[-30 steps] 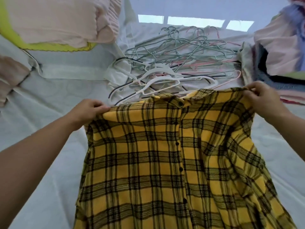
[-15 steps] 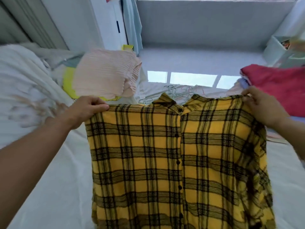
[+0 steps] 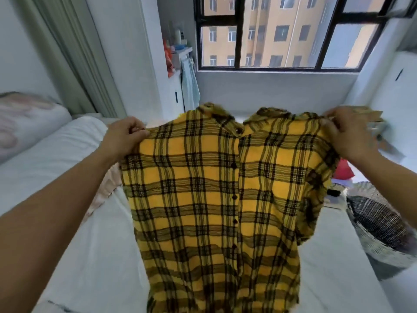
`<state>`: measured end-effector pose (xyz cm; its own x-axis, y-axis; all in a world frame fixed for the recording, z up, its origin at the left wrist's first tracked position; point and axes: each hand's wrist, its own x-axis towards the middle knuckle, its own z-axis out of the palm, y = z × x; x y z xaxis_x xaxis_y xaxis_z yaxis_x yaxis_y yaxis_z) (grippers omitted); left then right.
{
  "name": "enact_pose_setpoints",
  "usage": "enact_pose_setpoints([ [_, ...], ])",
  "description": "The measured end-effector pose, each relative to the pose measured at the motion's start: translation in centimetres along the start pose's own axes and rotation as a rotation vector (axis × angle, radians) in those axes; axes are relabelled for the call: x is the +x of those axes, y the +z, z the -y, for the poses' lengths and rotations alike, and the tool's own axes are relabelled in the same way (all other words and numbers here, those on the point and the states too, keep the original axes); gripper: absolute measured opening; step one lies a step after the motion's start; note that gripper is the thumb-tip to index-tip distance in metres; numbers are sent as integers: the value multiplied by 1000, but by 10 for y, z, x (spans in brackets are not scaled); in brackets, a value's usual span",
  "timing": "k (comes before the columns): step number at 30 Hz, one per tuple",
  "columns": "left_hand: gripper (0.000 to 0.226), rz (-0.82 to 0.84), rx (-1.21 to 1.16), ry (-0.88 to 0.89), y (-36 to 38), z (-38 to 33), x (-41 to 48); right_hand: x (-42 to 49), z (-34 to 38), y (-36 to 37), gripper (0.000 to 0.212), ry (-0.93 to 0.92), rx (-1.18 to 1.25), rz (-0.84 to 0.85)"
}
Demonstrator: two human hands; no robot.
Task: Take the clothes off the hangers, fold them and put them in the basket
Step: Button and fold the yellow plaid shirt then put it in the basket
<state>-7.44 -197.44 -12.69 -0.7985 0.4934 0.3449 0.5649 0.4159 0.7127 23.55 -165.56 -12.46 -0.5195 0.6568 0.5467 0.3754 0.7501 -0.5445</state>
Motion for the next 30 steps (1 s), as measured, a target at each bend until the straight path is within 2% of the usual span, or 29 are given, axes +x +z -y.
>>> enact_pose_setpoints([
  [3, 15, -92, -81, -13, -34, -27, -3, 3, 21, -38, 24, -19, 33, -41],
  [7, 21, -51, -19, 39, -70, -63, -12, 16, 50, -85, 27, -98, -70, -20],
  [10, 18, -127, -45, 109, -90, -82, -19, 25, 61, -107, 25, -183, -85, -97],
  [13, 12, -69, 188, 160, -101, -94, -23, 29, 70, -120, 25, -252, -247, 13],
  [16, 12, -170, 76, 225, -113, -105, -15, 40, 83, -135, 27, -225, -153, -153],
  [17, 11, -137, 130, 230, -113, -106, -13, 42, 86, -134, 26, -240, -150, -150],
  [19, 14, 5, 280, 205, -105, -104, -14, 43, 84, -130, 25, -258, -215, -21],
  [24, 16, -28, 98, 141, -110, -90, -10, 50, 66, -128, 12, -163, -33, 73],
  [27, 24, 98, -8, 62, -117, -87, -2, 55, 63, -130, 13, -77, 87, 179],
  [30, 32, 211, -16, -6, -121, -79, 10, 59, 66, -133, 16, 6, 215, 246],
])
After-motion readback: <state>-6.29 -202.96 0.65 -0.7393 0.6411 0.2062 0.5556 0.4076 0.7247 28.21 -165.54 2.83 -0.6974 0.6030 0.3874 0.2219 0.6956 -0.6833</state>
